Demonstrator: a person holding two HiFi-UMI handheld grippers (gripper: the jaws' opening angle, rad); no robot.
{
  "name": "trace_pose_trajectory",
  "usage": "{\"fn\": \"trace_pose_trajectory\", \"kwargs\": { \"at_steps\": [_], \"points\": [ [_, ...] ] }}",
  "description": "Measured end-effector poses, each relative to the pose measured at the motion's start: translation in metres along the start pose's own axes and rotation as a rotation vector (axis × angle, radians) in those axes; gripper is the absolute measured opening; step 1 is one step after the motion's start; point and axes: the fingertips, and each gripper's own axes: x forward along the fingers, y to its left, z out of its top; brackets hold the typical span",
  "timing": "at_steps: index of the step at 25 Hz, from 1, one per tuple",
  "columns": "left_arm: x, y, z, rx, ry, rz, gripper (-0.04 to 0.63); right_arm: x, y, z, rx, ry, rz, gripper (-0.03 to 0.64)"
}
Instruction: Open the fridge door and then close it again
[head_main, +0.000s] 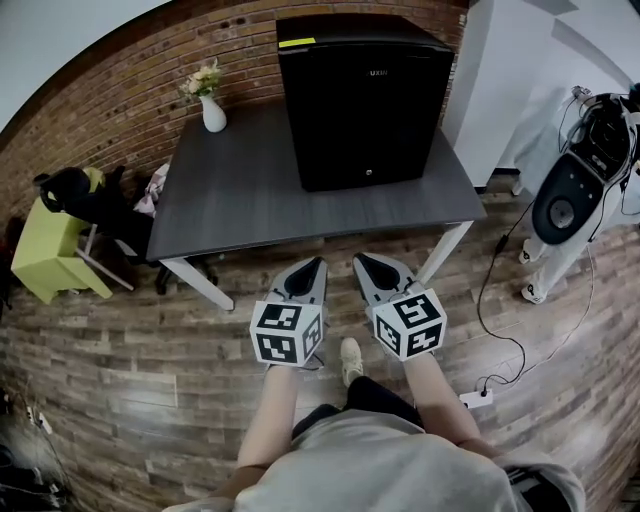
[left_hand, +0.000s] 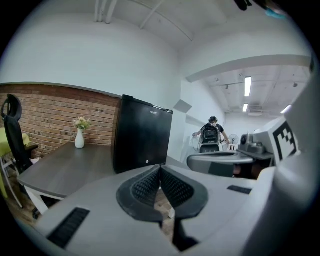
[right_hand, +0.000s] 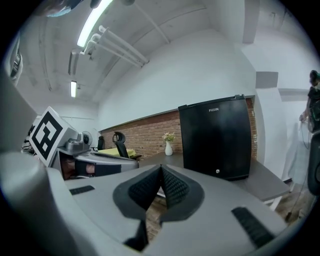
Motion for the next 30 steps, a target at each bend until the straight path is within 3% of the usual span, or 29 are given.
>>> {"fn": "trace_pose_trajectory", "kwargs": {
  "at_steps": [13, 18, 30],
  "points": [
    [0.139, 0.089, 0.092, 0.02, -0.062, 0.063, 0.007, 0.144, -0.115, 0.084, -0.06, -0.066, 0.04, -0.002],
    [0.172, 0.108, 0.102, 0.001, -0.064, 0.09, 0.006, 0.173, -0.141, 0.093, -0.064, -0.064, 0.061, -0.002],
    [0.218, 0.12, 0.099, -0.007, -0.023, 0.059, 0.008, 0.201, -0.172, 0.079, -0.041, -0.021, 0.045, -0.002]
  ]
}}
